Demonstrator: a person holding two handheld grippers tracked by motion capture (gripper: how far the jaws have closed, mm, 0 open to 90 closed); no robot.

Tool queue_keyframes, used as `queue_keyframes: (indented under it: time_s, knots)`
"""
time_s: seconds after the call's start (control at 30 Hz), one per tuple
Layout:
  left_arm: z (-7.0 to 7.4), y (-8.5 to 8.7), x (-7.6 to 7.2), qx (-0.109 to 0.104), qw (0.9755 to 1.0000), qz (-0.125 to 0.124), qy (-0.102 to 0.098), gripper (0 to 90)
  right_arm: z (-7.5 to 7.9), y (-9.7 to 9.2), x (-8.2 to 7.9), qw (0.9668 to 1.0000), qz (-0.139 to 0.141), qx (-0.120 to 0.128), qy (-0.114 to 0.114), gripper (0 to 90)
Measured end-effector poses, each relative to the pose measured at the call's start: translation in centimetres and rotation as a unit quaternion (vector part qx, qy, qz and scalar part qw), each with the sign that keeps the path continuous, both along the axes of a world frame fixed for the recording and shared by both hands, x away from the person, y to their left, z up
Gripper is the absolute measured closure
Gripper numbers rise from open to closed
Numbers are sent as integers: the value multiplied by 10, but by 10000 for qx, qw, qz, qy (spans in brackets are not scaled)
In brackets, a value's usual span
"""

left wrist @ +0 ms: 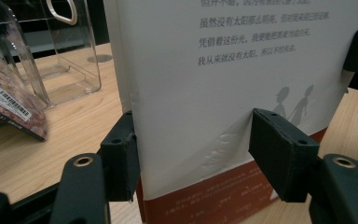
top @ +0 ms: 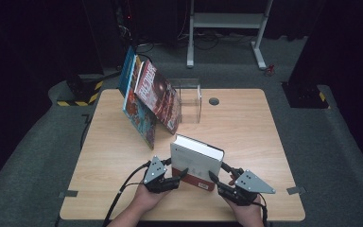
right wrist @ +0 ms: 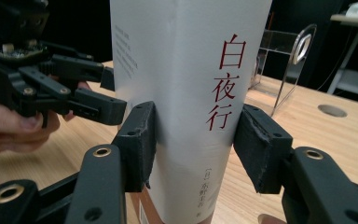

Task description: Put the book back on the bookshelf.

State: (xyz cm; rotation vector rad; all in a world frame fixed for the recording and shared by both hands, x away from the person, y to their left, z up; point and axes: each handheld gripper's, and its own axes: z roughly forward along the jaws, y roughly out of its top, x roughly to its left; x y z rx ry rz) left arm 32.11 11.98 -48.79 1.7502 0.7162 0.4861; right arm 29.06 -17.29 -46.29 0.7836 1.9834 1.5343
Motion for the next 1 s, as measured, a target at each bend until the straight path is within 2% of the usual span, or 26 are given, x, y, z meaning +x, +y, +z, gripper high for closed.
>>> queue_keyframes:
  time_s: [0.13,0.2,0.27,0.5,0.7,0.73,1.0]
  knots:
    - [-2,1,-1,-45,10000,-17,43,370,-1,-1,-2,10000,21,18,6,489]
    - [-3,2,-2,-107,9999,-31,80,371,-2,-1,-2,9999,53,101,23,486]
    - [-4,3,-2,-57,10000,-34,35,373,-3,-2,-2,9998,72,168,32,484]
    - [-6,5,-2,-47,9999,24,117,370,-4,-3,-1,9995,138,278,113,471]
    - [-6,6,-2,-3,9999,34,101,352,-4,-4,2,9989,176,396,153,399]
    - [-6,6,-2,-32,9999,29,146,348,-4,-4,2,9989,165,402,160,397]
    - [-6,7,1,-4,9997,20,245,327,-3,-5,9,9968,352,545,460,404]
